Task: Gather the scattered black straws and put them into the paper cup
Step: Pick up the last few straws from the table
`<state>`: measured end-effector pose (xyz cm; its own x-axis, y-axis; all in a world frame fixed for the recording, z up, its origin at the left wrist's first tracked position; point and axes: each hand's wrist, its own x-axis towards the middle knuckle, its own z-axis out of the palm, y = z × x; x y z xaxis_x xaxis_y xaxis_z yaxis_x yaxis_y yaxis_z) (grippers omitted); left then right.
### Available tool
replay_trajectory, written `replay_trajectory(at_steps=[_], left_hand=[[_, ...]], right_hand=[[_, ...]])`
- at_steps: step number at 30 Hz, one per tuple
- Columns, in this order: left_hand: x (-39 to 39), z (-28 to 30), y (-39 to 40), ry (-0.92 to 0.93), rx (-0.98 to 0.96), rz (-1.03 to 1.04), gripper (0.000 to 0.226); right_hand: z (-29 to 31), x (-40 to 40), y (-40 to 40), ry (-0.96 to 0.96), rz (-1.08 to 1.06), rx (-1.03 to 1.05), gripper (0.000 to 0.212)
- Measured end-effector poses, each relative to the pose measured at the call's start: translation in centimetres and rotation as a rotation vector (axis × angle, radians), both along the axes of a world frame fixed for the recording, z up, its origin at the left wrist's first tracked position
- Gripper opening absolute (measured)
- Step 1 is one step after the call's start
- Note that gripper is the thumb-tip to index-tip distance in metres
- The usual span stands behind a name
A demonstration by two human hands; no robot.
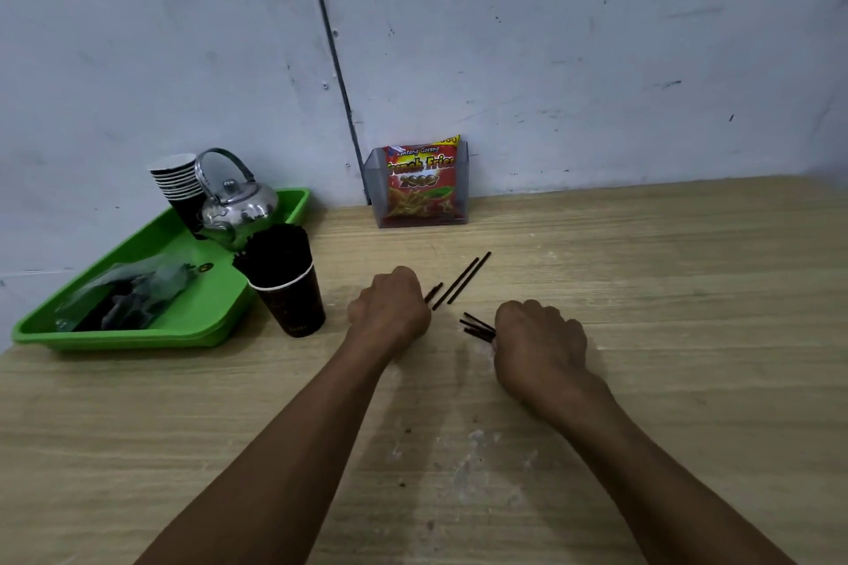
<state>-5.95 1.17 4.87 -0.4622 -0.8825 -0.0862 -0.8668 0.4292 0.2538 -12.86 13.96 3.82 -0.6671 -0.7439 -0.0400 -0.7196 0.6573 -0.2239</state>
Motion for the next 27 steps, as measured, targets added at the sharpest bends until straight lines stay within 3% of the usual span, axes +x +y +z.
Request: replay_trajectory(at_steps=[3, 6, 13, 19, 23, 27], left_hand=[[0.0, -0.1, 0.2, -0.090, -0.027, -0.049, 0.012], [0.1, -0.9, 0.6, -0.174, -0.096, -0.103, 0.022], [0.7, -2.3, 0.6, -0.156, -0.145, -0.162, 0.028], [-0.2, -2.5, 0.4, 0.049, -0.084, -0.045, 0.024], [-1.6, -2.0, 0.0, 0.291, -0.054, -0.096, 0.023], [-4.1, -1.9, -0.3, 0.307, -0.078, -0.196, 0.021]], right_hand=[[-0.4, 0.7, -0.2, 0.070, 0.015, 0.067, 0.033], [-0.8, 1.4, -0.1, 0.106, 0.039, 0.058, 0.031], [-1.1, 1.6, 0.4, 0.084, 0.062, -0.018, 0.032], [-0.7, 1.2, 0.6, 0.043, -0.002, -0.046, 0.030], [0.1, 0.2, 1.3, 0.007, -0.016, -0.077, 0.025], [0.7, -0.2, 2.2, -0.043, 0.011, -0.098, 0.018]])
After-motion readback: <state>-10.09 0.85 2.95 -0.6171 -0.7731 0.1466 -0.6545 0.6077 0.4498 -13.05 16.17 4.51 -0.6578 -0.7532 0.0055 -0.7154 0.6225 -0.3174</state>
